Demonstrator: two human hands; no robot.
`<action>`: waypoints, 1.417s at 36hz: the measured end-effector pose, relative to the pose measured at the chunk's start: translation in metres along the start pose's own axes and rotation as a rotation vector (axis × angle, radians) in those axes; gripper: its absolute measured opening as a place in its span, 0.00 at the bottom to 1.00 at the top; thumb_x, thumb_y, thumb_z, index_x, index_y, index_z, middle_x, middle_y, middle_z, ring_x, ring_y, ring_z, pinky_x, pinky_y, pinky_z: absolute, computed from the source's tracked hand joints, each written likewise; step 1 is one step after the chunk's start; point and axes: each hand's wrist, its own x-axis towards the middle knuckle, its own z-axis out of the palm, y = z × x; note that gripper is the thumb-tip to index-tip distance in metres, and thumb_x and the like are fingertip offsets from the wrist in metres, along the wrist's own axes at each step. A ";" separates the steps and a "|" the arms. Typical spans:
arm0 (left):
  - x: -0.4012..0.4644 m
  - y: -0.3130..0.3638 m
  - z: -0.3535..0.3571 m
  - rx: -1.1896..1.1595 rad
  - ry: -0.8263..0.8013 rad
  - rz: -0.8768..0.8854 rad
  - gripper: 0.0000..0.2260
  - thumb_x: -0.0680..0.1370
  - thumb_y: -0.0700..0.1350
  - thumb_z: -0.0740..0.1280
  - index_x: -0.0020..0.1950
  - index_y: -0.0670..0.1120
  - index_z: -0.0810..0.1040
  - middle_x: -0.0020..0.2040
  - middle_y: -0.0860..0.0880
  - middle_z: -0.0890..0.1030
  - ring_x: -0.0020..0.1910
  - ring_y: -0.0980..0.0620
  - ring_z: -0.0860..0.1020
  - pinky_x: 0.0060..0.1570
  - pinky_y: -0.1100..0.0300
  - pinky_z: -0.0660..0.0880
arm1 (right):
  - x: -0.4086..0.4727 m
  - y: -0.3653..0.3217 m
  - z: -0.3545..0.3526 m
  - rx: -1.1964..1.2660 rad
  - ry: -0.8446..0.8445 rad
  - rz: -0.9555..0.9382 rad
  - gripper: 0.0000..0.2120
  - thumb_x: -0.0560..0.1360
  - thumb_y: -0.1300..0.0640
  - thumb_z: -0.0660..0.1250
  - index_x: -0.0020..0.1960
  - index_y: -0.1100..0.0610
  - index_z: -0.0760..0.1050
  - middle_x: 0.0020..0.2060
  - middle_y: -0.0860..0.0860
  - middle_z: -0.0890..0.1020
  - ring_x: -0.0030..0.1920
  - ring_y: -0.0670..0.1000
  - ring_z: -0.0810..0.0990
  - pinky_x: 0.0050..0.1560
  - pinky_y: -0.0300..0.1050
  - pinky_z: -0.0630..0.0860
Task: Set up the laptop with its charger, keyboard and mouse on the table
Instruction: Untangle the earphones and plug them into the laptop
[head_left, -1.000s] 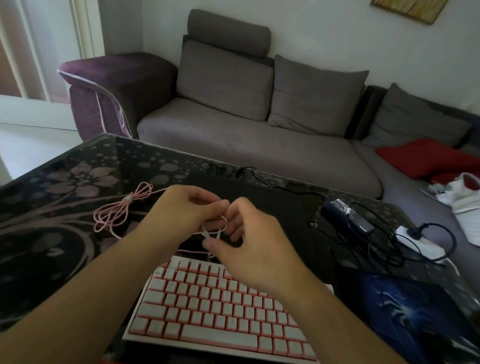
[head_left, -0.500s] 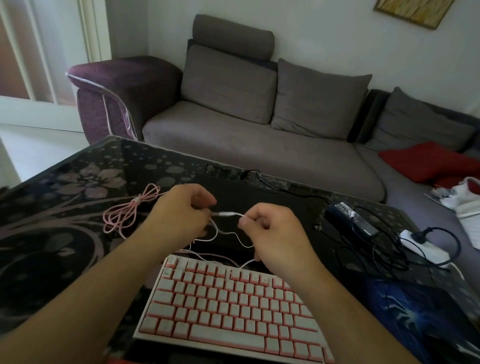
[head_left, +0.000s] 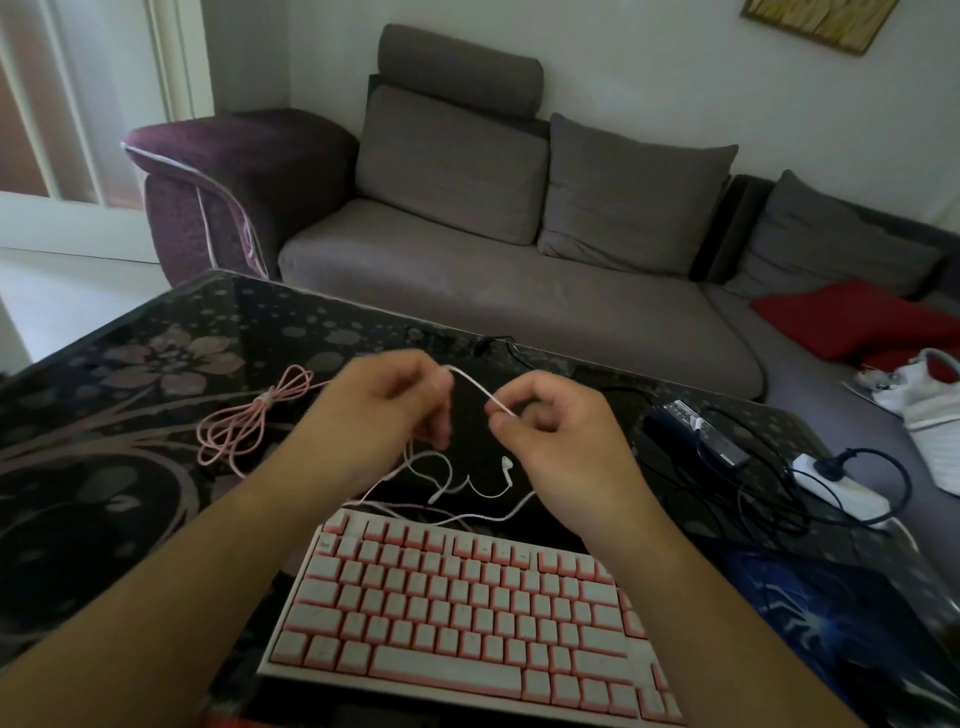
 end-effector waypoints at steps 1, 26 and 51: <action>0.002 -0.003 -0.003 -0.094 0.071 -0.041 0.12 0.86 0.48 0.62 0.47 0.47 0.81 0.37 0.51 0.82 0.37 0.54 0.82 0.47 0.56 0.77 | 0.001 0.002 -0.004 -0.048 0.041 0.010 0.06 0.82 0.55 0.70 0.51 0.43 0.81 0.33 0.45 0.83 0.32 0.40 0.80 0.36 0.33 0.73; 0.009 -0.014 -0.026 -0.038 0.477 -0.047 0.11 0.84 0.55 0.65 0.48 0.51 0.82 0.41 0.49 0.83 0.38 0.53 0.79 0.40 0.57 0.74 | 0.015 0.047 -0.066 -0.219 0.763 0.025 0.16 0.80 0.46 0.73 0.39 0.55 0.80 0.29 0.50 0.80 0.31 0.48 0.78 0.35 0.44 0.74; 0.004 -0.012 -0.027 0.195 0.470 -0.066 0.11 0.86 0.52 0.63 0.52 0.48 0.80 0.41 0.48 0.81 0.38 0.54 0.78 0.36 0.62 0.69 | 0.020 0.050 -0.067 -0.826 0.825 -0.282 0.11 0.77 0.60 0.73 0.37 0.59 0.76 0.33 0.53 0.73 0.39 0.54 0.68 0.42 0.50 0.65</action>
